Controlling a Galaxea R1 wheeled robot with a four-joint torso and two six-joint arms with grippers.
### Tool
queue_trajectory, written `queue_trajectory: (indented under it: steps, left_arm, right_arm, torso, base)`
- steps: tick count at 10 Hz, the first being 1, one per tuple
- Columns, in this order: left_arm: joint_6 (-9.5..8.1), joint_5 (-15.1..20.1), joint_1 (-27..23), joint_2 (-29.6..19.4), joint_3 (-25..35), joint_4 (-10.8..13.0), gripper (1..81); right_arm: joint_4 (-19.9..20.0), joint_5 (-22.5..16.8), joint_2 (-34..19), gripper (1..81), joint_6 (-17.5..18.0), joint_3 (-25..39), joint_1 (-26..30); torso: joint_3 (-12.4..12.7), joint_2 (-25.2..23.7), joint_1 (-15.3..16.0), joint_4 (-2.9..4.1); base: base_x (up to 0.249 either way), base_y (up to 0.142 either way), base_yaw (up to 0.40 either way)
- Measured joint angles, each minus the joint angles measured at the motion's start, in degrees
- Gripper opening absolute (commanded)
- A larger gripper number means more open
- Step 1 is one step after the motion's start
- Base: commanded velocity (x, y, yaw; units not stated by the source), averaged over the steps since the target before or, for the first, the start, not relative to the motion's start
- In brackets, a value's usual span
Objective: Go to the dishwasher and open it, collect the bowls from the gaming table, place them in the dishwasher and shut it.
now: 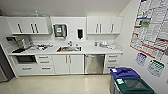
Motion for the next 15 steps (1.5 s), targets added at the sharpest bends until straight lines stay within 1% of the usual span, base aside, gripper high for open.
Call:
queue_trajectory:
  steps: [4, 8, 15]
  left_arm:
    - [0.00, -0.02, 0.02, 0.09, 0.00, 0.00, 81.1]
    - [0.00, -0.13, 0.00, 0.29, 0.00, 0.00, 81.1]
    - [0.00, 0.27, 0.50, 0.18, 0.02, 0.00, 81.1]
  right_arm:
    - [-0.02, -0.06, 0.02, 81.1, 0.00, 0.00, 0.00]
    - [0.00, -0.09, 0.30, 81.1, 0.00, -0.35, -0.02]
    - [-0.02, -0.20, 0.94, 81.1, 0.00, -0.71, -0.49]
  torso:
    - [0.00, 0.00, 0.00, 0.00]
    - [0.00, 0.00, -0.05, 0.00]
    - [0.05, -0.07, -0.17, 0.00]
  base:
    - [0.112, 0.000, 0.000]
    - [0.156, 0.000, 0.000]
    - [0.107, 0.000, 0.000]
